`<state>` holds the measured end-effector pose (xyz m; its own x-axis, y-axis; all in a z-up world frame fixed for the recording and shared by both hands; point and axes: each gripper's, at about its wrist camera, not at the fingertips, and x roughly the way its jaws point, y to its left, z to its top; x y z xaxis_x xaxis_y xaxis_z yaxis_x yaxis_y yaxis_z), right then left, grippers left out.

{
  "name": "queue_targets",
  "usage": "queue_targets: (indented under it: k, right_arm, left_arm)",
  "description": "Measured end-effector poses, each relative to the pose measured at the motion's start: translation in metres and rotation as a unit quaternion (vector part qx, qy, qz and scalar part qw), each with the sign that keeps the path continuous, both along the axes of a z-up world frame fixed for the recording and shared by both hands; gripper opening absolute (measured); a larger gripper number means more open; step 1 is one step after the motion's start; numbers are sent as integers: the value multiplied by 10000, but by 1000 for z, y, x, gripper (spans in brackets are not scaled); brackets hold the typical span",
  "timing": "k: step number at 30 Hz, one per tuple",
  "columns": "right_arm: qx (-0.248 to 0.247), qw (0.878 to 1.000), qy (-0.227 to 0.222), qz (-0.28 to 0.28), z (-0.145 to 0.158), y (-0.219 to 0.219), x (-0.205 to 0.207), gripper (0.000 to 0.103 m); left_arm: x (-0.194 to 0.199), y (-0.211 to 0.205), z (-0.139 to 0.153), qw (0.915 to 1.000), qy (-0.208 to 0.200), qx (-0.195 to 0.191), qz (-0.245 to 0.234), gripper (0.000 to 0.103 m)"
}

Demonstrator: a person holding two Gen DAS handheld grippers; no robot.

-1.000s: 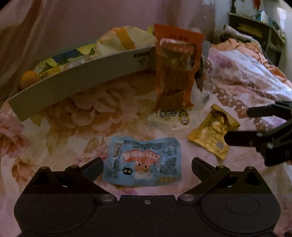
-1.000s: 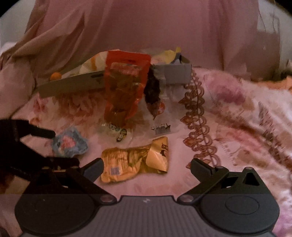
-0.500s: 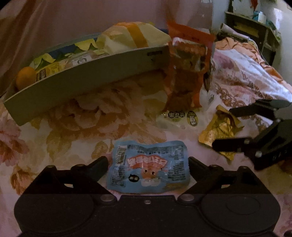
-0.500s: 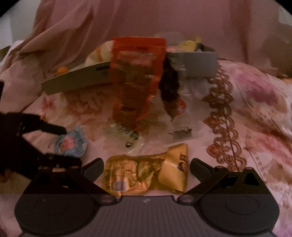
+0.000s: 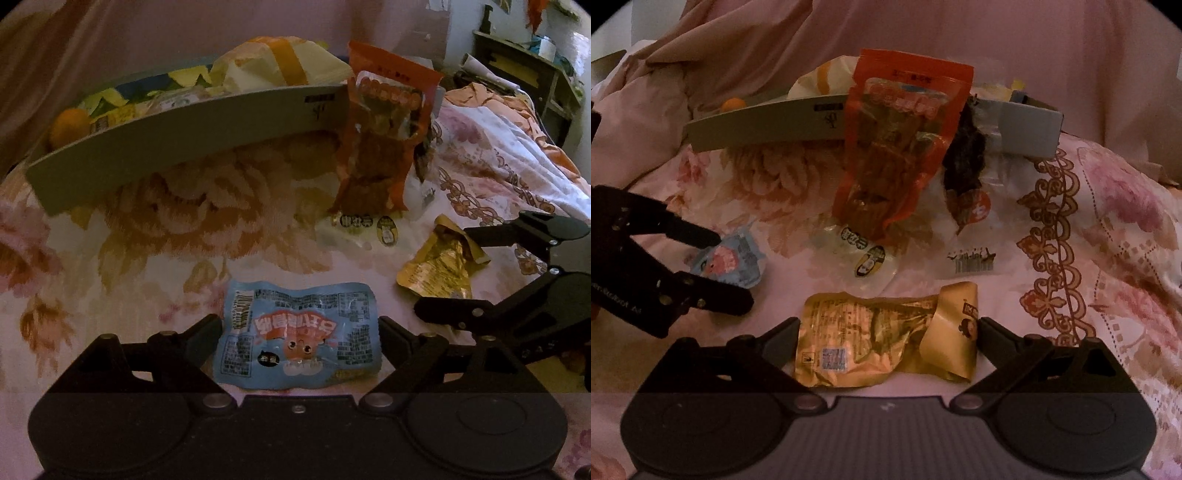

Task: Organize snacks
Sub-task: 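Grasp the blue packet with left tool while right tool grasps the gold packet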

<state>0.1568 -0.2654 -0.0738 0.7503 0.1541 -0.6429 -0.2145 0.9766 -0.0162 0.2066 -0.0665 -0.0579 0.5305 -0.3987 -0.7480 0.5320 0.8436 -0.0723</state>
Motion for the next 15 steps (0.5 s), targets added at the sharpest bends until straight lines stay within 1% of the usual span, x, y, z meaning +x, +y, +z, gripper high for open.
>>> queue_targets:
  k: [5,10,15]
  right_arm:
    - [35,9997,108,210,3,11,-14,100]
    - [-101,9978,218,611,3,34,-30,100]
    - [-130,9976,286,610,4,45,-42,100]
  left_arm:
    - [-19,8,2,9999,50,57,103,90]
    - [-37,13,7,9984,49,118,552,89]
    - [-51,16,10,9967,67,48,811,89]
